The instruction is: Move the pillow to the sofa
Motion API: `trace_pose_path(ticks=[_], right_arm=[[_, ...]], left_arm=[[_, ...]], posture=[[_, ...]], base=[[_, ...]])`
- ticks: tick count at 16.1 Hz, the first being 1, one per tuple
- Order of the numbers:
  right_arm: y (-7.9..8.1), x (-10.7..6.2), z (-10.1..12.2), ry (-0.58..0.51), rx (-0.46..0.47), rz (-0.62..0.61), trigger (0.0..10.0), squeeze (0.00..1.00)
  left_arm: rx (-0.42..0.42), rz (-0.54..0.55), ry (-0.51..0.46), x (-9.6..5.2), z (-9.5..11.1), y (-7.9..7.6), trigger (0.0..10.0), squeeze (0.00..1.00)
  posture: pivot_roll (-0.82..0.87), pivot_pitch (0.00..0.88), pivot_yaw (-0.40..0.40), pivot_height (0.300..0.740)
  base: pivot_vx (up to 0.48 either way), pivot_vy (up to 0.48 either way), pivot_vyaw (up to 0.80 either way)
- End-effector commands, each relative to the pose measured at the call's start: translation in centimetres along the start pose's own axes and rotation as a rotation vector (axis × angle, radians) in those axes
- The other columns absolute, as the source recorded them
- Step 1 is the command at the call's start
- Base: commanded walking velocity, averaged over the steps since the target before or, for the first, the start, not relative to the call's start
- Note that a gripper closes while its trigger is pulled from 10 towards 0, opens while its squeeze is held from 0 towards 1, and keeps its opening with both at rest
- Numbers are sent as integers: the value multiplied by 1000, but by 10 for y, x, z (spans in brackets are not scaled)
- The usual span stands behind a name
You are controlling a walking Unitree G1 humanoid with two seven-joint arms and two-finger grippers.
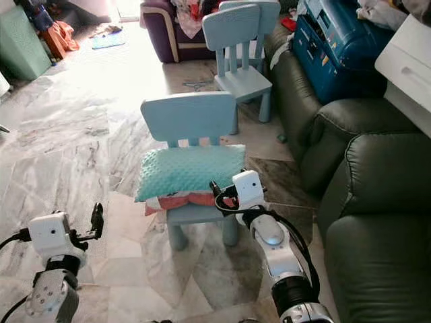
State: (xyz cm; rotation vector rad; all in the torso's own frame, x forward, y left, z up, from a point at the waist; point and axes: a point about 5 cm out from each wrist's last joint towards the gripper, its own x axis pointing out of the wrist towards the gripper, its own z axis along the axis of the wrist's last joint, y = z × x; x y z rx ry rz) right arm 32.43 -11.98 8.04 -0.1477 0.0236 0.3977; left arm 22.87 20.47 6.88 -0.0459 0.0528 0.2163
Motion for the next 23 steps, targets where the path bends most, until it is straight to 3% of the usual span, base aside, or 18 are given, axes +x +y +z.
trace_pose_path(ticks=[1, 23], right_arm=[[3, 0, 3, -12, 1, 9, 10000, 0], [5, -4, 0, 2, -5, 26, 10000, 0]], left_arm=[[-2, 18, 6, -3, -2, 5, 10000, 0], [-19, 59, 46, -8, -10, 6, 10000, 0]], posture=[[-113, 123, 66, 740], [-116, 147, 59, 740]], base=[[270, 0, 0], [346, 0, 0]])
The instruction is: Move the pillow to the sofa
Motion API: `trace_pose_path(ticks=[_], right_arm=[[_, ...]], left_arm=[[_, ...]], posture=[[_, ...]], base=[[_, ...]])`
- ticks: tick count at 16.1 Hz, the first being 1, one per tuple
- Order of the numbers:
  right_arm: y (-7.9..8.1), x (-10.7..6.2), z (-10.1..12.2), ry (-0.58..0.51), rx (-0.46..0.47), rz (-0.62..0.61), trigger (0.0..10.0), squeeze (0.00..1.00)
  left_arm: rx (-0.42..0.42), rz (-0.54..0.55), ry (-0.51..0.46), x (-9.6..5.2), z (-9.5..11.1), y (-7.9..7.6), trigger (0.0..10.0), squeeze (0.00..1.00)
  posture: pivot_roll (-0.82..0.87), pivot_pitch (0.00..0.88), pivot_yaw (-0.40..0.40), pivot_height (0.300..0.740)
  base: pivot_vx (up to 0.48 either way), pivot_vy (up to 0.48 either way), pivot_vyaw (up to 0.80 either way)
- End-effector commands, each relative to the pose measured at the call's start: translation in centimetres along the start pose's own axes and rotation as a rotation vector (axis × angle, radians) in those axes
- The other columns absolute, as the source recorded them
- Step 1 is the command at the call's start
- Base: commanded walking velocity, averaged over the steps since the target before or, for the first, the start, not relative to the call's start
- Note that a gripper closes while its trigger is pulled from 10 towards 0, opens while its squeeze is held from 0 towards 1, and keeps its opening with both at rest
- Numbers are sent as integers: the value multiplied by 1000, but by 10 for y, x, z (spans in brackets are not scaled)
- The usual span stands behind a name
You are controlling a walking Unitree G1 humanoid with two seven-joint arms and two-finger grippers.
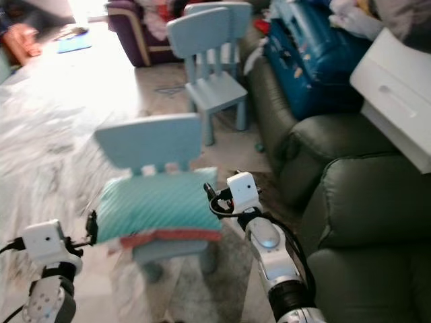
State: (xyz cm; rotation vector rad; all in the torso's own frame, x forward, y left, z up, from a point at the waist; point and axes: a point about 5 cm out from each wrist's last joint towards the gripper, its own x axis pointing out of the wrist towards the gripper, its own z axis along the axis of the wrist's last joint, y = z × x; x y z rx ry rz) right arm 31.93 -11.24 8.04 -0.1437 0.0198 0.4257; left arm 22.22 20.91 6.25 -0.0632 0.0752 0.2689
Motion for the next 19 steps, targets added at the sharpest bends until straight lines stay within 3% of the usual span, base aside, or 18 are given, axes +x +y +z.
trace_pose_path(ticks=[1, 11, 19], right_arm=[[-3, -3, -2, 10, -6, 0, 10000, 0], [-2, 0, 1, 10, -9, 7, 10000, 0], [-3, 0, 1, 11, -7, 8, 10000, 0]], left_arm=[[-5, 18, 39, -2, -6, 1, 10000, 0], [-75, 17, 81, 0, -10, -4, 10000, 0], [-95, 34, 102, 1, -12, -2, 10000, 0]], posture=[[-116, 146, 57, 740], [-120, 130, 49, 740], [-123, 126, 51, 740]], base=[[0, 0, 0], [0, 0, 0], [0, 457, 0]])
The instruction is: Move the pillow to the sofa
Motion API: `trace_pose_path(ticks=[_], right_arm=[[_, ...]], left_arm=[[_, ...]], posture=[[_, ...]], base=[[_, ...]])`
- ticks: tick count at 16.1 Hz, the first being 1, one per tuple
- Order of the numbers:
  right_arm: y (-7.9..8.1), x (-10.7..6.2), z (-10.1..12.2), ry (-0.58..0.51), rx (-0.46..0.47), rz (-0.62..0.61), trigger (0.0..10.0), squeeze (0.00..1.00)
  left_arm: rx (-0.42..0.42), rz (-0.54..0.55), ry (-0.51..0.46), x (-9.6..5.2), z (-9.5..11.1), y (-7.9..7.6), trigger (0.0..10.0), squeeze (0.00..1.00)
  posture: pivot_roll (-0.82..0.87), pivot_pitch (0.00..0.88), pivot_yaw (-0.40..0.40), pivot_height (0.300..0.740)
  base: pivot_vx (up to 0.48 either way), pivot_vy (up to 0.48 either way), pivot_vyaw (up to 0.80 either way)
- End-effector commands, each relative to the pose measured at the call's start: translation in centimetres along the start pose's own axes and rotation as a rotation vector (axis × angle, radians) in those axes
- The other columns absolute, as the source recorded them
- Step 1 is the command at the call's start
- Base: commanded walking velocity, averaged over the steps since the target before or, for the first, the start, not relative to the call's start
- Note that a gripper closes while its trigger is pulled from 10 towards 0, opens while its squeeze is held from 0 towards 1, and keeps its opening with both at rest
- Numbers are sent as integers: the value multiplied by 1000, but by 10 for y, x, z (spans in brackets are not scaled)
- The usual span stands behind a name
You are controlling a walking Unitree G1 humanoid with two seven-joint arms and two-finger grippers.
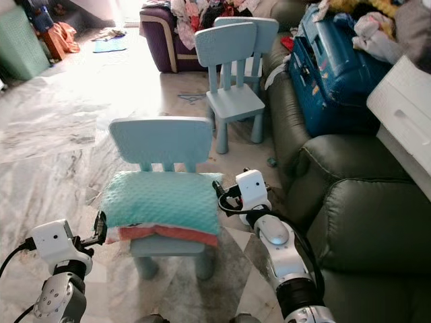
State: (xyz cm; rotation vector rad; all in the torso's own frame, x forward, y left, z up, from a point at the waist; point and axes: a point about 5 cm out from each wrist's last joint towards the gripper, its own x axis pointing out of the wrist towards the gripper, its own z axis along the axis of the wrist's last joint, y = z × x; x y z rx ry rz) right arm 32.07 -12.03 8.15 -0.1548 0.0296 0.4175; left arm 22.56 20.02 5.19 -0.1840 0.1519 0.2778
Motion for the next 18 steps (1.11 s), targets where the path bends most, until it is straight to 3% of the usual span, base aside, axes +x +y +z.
trace_pose_path(ticks=[1, 5, 13, 14, 16, 18], right_arm=[[5, 2, 1, -1, 2, 15, 10000, 0], [6, 2, 1, -2, 2, 15, 10000, 0], [6, 4, 2, -7, 8, 11, 10000, 0], [6, 5, 3, -11, 10, 10, 10000, 0], [7, 6, 5, -18, 14, 9, 10000, 0], [8, 7, 5, -21, 16, 10, 10000, 0]], left_arm=[[12, 29, 13, 0, -1, 8, 10000, 0], [15, 29, 15, 0, -1, 8, 10000, 0], [102, -8, -80, 9, 21, 7, 10000, 0], [76, -35, -81, 10, 23, 6, 10000, 0], [110, -19, -136, 11, 28, 7, 10000, 0], [83, -18, -115, 11, 26, 6, 10000, 0]], posture=[[-123, 126, 51, 740], [-120, 122, 52, 740], [-117, 114, 56, 740], [-117, 114, 56, 740], [-112, 111, 60, 740], [-111, 110, 61, 740]], base=[[0, 480, 0], [0, 480, 0], [0, 0, 0], [0, 0, 0], [0, 0, 0], [0, 0, 0]])
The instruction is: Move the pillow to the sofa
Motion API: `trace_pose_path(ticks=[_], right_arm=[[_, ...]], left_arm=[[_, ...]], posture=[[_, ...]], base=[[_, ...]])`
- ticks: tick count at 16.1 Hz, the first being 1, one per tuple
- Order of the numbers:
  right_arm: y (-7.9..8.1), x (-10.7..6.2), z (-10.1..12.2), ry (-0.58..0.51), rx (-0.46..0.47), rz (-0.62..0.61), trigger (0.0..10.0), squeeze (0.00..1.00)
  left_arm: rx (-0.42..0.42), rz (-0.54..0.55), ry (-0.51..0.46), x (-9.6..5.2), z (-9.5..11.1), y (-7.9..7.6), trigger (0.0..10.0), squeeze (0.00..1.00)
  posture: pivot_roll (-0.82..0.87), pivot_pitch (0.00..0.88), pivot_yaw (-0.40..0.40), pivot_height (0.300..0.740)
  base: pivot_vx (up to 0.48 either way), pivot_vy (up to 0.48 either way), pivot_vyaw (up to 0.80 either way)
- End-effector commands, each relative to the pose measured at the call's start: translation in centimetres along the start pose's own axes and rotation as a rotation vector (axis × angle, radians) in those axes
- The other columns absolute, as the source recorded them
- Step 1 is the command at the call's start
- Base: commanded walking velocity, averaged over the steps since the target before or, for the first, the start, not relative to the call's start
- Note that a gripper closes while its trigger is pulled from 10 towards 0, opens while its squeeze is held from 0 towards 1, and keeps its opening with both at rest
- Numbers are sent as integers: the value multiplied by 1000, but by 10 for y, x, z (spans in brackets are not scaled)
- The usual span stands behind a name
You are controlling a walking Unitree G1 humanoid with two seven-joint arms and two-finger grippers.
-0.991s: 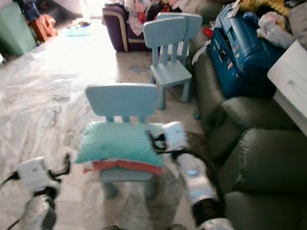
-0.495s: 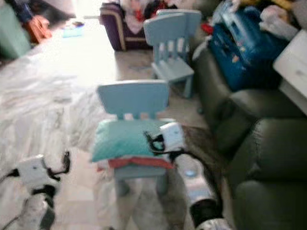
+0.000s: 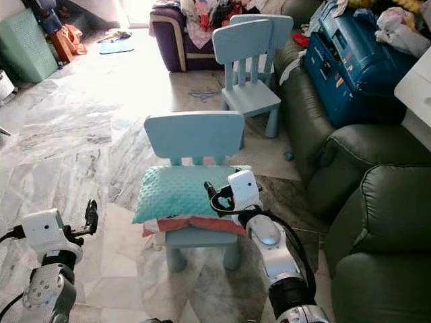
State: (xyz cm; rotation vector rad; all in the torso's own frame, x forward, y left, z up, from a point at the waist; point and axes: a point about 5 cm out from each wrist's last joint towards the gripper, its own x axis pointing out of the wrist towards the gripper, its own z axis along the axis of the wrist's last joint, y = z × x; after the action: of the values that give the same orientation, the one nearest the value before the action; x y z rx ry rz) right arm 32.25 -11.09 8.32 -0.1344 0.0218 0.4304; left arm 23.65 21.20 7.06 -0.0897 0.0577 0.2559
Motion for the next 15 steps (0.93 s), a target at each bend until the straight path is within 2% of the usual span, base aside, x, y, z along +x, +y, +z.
trace_pose_path(ticks=[1, 4, 8, 15], right_arm=[[1, 2, 3, -14, 0, 0, 10000, 0], [0, 2, 11, -61, 35, -2, 10000, 0], [1, 2, 12, -64, 41, -3, 10000, 0], [4, 1, 10, -57, 40, 10, 10000, 0]], left_arm=[[-6, 9, -6, 1, 4, 2, 10000, 0], [-15, 4, 1, -4, 2, 1, 10000, 0], [-14, -1, -4, -6, 2, 2, 10000, 0], [-16, 6, -1, -8, 1, 4, 10000, 0]], posture=[[-111, 111, 62, 740], [-110, 114, 64, 740], [-109, 115, 65, 740], [-104, 119, 62, 740]], base=[[0, 0, 0], [0, 0, 0], [0, 0, 0], [259, 0, 0]])
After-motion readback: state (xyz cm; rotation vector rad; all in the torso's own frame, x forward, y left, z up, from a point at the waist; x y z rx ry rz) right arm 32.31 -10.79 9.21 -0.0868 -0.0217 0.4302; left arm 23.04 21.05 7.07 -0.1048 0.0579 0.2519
